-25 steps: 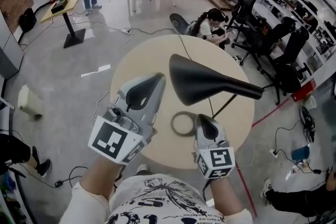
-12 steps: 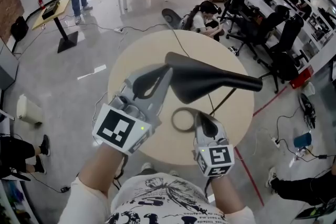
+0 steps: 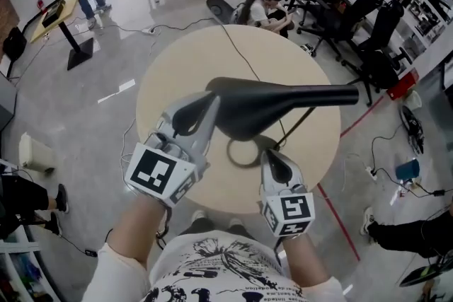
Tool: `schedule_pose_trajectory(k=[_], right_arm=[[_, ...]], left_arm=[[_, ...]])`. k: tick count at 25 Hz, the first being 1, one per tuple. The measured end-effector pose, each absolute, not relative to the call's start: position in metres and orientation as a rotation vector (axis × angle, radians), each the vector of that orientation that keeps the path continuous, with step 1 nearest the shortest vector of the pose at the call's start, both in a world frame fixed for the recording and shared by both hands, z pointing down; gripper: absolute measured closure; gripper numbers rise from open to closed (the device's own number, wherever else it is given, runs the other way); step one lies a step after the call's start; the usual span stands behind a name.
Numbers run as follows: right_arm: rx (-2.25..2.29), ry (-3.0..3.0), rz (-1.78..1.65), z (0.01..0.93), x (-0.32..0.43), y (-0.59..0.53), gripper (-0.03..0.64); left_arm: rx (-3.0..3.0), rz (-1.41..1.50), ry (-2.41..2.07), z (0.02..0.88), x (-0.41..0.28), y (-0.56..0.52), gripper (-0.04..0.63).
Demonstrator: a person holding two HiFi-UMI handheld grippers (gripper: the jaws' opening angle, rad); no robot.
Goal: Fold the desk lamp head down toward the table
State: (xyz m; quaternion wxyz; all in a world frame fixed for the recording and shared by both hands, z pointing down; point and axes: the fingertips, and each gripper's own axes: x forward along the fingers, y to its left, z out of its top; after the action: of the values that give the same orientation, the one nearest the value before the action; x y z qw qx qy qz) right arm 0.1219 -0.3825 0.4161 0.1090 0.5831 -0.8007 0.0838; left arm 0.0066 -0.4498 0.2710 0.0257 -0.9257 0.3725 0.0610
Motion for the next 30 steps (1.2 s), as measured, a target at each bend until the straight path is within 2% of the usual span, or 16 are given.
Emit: schedule_pose_trajectory(k=[16, 25, 30], right_arm=[[1.799, -2.247, 0.319, 0.437, 0.13, -0.37, 0.607], [1.88, -2.162, 0.332, 0.444, 0.16, -0.357, 0.607], [1.92, -2.118, 0.349, 0.45, 0.173, -0.353, 0.607]], left_arm=[[-3.111, -0.01, 1.074, 0.367, 0.034, -0.452, 0.594], [-3.156, -0.142, 0.994, 0.408, 0.068, -0.445, 0.595], [-3.198, -0.103, 1.005, 0.413, 0.071, -0.442, 0.603]])
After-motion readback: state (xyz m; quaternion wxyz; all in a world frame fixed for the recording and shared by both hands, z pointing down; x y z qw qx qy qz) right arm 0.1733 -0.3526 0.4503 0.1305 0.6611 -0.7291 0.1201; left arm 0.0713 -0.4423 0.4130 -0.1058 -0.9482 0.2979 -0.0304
